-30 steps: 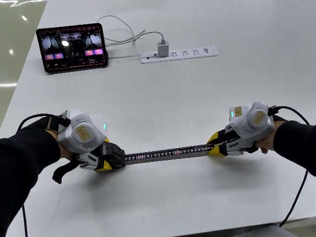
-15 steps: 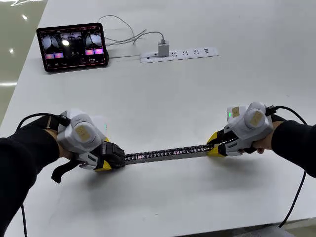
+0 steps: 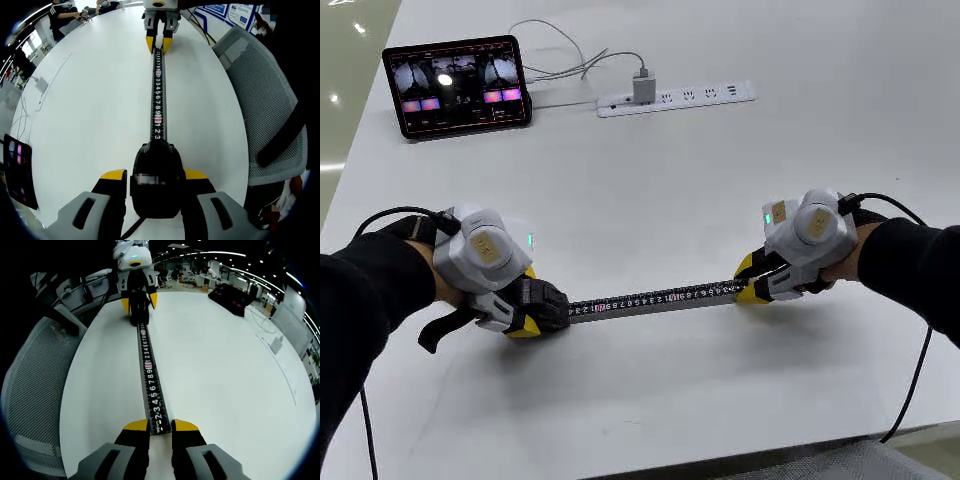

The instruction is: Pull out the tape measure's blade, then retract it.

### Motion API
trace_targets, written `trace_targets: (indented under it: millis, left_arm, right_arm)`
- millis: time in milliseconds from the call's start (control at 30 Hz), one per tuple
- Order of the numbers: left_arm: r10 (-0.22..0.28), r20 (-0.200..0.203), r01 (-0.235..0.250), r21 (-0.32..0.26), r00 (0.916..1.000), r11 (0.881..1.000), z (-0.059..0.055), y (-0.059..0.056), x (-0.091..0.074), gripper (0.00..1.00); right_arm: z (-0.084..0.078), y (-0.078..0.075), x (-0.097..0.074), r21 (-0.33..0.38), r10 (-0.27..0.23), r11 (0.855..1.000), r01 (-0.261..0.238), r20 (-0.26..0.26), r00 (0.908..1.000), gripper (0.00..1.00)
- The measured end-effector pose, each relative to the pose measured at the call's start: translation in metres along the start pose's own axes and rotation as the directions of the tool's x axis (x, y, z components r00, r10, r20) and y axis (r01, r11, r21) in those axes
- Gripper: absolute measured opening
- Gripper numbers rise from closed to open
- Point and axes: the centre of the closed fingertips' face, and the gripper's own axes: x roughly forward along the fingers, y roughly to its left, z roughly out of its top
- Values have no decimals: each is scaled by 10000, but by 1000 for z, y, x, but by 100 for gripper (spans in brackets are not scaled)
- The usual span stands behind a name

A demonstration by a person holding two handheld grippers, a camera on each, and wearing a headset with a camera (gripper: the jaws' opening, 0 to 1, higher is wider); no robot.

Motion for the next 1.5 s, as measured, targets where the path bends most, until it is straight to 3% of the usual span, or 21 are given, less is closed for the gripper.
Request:
trace_targets:
  millis: [200, 300, 367, 567, 700, 967, 1067, 1100, 1200, 1233, 1333, 1433, 1500]
  left_arm:
    - [-76, 153, 81, -304, 9999, 9995, 3, 2, -9, 40]
    - [-415, 478, 459, -943, 9980, 9945, 9, -4, -12, 39]
    - [-285, 556, 348, -1150, 9980, 9928, 12, 0, -14, 44]
    - [-100, 614, 191, -1495, 9981, 9886, 12, 3, -17, 52]
    - [146, 637, -23, -1889, 9979, 9820, 10, 5, -18, 63]
    - [559, 953, -278, -2743, 9939, 9612, 7, 9, -21, 66]
    - [706, 1094, -335, -3102, 9915, 9501, 6, 9, -21, 69]
    - [777, 1224, -320, -3386, 9894, 9404, 7, 9, -22, 70]
    - [941, 1380, -395, -3553, 9860, 9339, 7, 10, -24, 71]
    - [1058, 1607, -377, -3788, 9813, 9247, 9, 11, -26, 71]
    - [1435, 2463, -60, -4858, 9585, 8740, 19, 16, -33, 73]
    - [1849, 2786, -159, -5149, 9424, 8571, 19, 19, -39, 77]
    - [2129, 2815, -280, -5422, 9356, 8398, 16, 19, -40, 85]
  right_arm:
    - [6, 3, -4, -151, 81, 9999, -82, -44, 10000, 18]
    - [8, 3, -6, -376, 140, 9992, -145, -156, 9998, 18]
    - [10, 2, -7, -359, 117, 9993, -123, -177, 9998, 21]
    - [11, -1, -10, 103, -91, 9999, 93, -184, 9998, 32]
    - [9, -4, -13, 628, -398, 9972, 407, -154, 9991, 36]
    - [6, -8, -26, 1503, -989, 9839, 963, 99, 9951, 40]
    - [7, -8, -31, 1734, -1161, 9787, 1101, 252, 9929, 41]
    - [8, -9, -32, 1910, -1300, 9741, 1215, 327, 9910, 42]
    - [6, -8, -36, 2129, -1408, 9685, 1291, 407, 9892, 43]
    - [4, -7, -38, 2225, -1489, 9654, 1360, 422, 9879, 43]
    - [5, -7, -44, 2679, -1875, 9500, 1604, 788, 9791, 43]
    - [4, -4, -51, 3004, -2188, 9367, 1796, 1022, 9704, 46]
    - [3, -2, -56, 3331, -2364, 9246, 1848, 1214, 9640, 49]
